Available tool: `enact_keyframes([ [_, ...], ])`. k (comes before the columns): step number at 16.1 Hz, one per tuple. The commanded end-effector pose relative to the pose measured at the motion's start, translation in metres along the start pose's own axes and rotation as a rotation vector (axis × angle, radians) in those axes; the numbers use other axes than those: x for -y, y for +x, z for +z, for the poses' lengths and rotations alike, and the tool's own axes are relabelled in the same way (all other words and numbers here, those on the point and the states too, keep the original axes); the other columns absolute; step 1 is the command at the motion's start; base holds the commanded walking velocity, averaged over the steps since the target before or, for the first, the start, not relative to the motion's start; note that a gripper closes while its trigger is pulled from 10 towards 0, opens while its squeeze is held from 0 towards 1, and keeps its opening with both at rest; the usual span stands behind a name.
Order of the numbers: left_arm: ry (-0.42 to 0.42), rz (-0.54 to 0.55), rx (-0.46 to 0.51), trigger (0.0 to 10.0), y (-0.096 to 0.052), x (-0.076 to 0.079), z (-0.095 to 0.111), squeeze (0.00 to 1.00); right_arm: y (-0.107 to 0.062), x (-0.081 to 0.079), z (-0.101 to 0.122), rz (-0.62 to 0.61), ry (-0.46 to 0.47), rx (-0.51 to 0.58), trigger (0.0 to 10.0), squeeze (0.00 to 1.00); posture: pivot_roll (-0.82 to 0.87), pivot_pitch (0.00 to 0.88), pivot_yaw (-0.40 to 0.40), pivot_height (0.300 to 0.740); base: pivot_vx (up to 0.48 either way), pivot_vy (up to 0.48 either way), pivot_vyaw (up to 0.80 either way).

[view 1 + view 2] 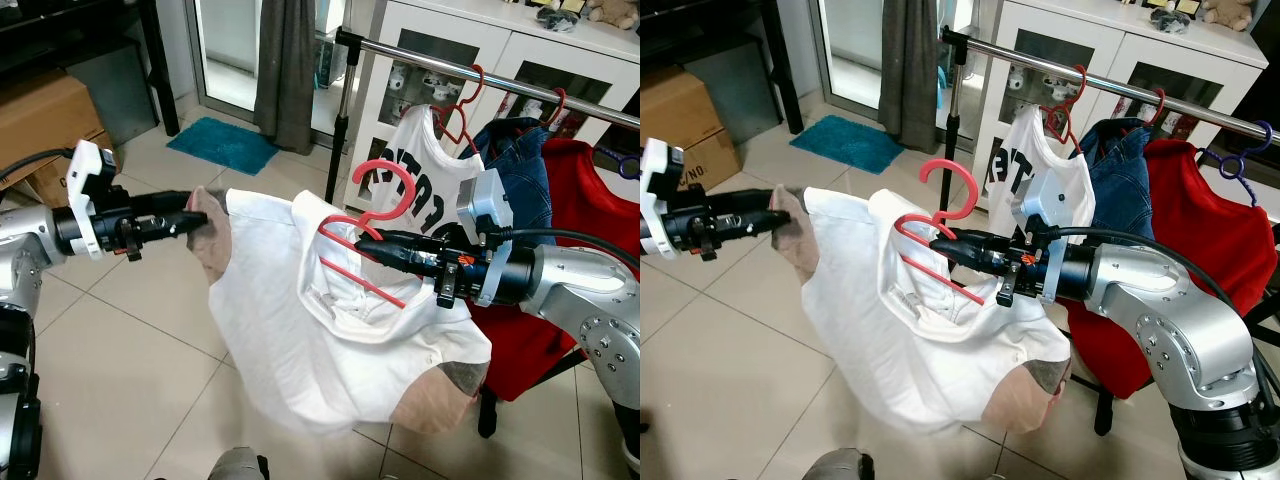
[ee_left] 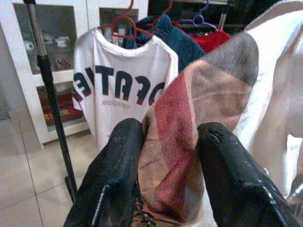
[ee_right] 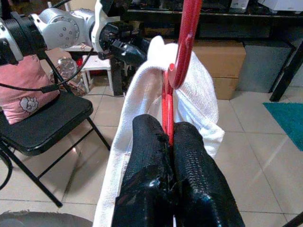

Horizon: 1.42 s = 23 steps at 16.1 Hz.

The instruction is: Hang hanger

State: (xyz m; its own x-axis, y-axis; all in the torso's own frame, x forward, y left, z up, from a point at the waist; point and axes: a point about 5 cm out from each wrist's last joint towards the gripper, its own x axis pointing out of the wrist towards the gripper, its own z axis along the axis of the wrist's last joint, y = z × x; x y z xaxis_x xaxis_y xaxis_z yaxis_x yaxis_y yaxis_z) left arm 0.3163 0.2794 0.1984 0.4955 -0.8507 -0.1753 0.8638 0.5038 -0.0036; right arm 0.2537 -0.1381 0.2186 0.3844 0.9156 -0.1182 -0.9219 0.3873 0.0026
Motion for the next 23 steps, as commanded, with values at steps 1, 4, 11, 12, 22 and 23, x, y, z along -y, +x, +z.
enact_keyframes([
  [1, 0.008, -0.019, -0.02, 0.0, 0.005, 0.0, 0.0, 0.0, -0.001, -0.002, 0.007, 0.011, -0.022, 0.019, 10.0, 0.0, 0.05, 0.016, -0.06, 0.74, 0.0, 0.0, 0.0],
  [4, 0.009, -0.003, -0.042, 0.0, 0.008, -0.003, -0.005, 0.0, 0.0, -0.003, 0.008, 0.018, -0.023, 0.026, 10.0, 0.0, 0.05, 0.016, -0.058, 0.74, 0.0, 0.0, 0.0],
  [11, -0.015, -0.051, -0.053, 0.0, 0.022, -0.001, -0.01, 0.0, 0.001, -0.005, 0.009, 0.027, -0.025, 0.031, 10.0, 0.0, 0.05, 0.016, -0.052, 0.74, 0.0, 0.0, 0.0],
  [12, -0.016, -0.052, -0.054, 0.0, 0.023, -0.002, -0.01, 0.0, 0.001, -0.005, 0.01, 0.027, -0.025, 0.031, 10.0, 0.0, 0.05, 0.016, -0.05, 0.74, 0.0, 0.0, 0.0],
  [22, -0.036, 0.229, 0.156, 0.0, -0.008, -0.02, 0.0, 0.0, 0.0, -0.004, 0.006, -0.005, -0.009, 0.025, 10.0, 0.0, 0.05, 0.02, -0.044, 0.74, 0.0, 0.0, 0.0],
  [23, -0.039, 0.245, 0.164, 0.0, -0.011, -0.02, 0.0, 0.0, 0.0, -0.004, 0.006, -0.004, -0.008, 0.024, 10.0, 0.0, 0.05, 0.02, -0.045, 0.74, 0.0, 0.0, 0.0],
])
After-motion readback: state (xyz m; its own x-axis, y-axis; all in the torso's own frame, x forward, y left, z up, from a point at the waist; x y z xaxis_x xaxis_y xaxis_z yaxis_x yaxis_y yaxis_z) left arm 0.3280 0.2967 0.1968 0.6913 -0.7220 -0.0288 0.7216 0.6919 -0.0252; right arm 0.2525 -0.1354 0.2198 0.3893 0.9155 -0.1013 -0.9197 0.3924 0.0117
